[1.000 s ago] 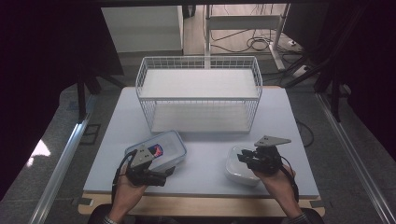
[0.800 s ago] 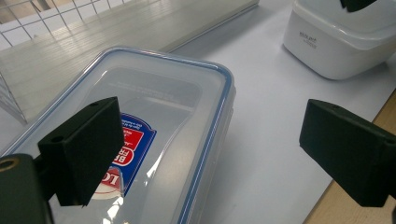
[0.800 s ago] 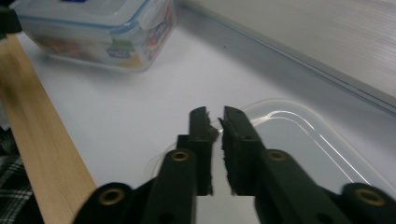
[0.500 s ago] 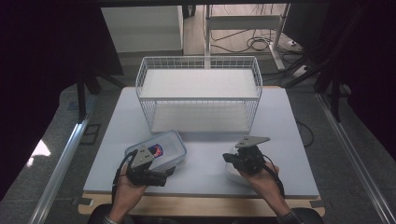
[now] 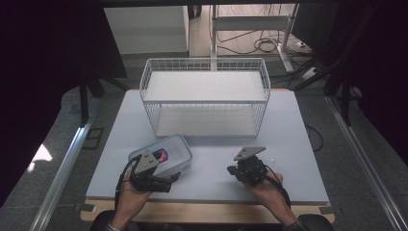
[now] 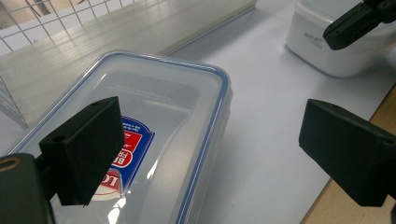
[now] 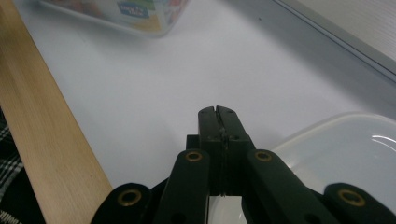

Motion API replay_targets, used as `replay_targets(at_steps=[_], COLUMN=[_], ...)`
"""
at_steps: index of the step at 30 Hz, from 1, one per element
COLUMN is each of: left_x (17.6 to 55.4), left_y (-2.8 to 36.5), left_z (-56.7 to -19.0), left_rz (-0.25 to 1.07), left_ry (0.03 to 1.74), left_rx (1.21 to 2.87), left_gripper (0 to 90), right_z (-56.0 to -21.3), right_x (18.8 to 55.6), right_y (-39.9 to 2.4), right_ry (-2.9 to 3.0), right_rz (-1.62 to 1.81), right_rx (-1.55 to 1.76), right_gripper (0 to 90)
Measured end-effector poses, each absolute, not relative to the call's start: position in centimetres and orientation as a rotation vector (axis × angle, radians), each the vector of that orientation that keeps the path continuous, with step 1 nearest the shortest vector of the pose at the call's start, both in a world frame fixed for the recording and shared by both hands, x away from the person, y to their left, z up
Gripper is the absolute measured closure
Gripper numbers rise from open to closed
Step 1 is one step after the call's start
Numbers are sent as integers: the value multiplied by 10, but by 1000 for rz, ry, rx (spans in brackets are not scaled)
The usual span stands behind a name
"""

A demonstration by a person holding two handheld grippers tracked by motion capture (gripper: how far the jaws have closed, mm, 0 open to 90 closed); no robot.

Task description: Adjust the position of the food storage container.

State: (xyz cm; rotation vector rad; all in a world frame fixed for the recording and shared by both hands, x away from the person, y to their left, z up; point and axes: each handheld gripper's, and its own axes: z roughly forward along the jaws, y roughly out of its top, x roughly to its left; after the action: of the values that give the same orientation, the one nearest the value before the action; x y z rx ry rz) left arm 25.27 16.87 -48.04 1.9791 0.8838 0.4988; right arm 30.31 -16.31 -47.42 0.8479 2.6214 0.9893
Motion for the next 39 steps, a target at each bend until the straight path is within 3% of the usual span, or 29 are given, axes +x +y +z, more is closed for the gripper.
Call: replay_targets(at_steps=[26,39], left_x=[256,258], left_y=[176,178], left_z=[-482,-485], left_rz=[519,523], left_ry=[931,967], left_rx=[1991,1999], left_gripper=[69,66], right_z=[-467,-467], right_x=[310,318], right_y=[-257,-281], right_ry=[2524,2438], right_rz=[904,878], right_rx=[1068,1124], right_gripper=[900,900])
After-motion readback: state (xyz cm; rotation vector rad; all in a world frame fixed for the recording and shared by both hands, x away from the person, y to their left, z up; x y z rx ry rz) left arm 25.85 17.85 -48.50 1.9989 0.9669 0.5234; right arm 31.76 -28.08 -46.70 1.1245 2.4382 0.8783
